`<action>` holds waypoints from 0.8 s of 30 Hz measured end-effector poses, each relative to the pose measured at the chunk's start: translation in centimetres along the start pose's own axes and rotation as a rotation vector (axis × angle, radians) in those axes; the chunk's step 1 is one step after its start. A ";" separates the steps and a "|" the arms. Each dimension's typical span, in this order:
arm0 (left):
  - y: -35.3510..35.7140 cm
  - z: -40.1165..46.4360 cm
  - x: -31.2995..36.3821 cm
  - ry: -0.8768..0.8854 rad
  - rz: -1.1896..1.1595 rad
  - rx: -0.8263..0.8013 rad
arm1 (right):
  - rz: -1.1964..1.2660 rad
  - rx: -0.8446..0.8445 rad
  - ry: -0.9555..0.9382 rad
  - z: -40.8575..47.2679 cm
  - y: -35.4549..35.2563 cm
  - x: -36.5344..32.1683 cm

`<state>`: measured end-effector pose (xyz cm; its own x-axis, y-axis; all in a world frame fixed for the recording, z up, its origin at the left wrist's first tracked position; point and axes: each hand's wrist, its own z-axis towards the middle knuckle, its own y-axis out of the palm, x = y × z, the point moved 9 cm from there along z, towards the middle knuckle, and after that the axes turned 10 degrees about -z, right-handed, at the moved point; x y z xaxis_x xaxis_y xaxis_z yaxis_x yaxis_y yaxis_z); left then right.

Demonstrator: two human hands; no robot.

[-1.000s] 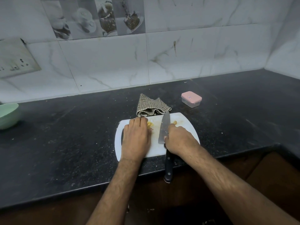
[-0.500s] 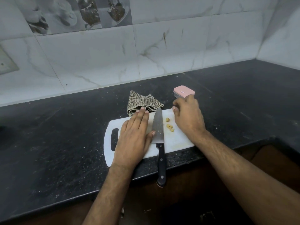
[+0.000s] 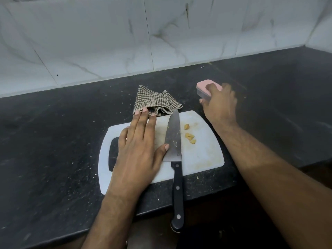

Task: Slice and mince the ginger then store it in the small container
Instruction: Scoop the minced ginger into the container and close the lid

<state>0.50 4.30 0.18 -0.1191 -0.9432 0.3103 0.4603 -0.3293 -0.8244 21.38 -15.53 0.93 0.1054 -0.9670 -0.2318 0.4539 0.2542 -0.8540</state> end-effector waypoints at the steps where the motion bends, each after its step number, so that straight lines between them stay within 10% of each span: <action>1: 0.0 0.1 -0.1 -0.004 -0.008 0.004 | -0.006 0.012 -0.005 0.1 0.1 -0.1; 24: -3.4 -1.3 3.3 0.157 -0.153 0.129 | 0.687 0.254 -0.182 -13.7 -12.0 -2.2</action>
<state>-2.58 2.19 3.37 -0.3265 -0.8813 0.3417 0.5337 -0.4703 -0.7029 3.56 -16.27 5.30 0.5729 -0.5848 -0.5743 0.4208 0.8111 -0.4062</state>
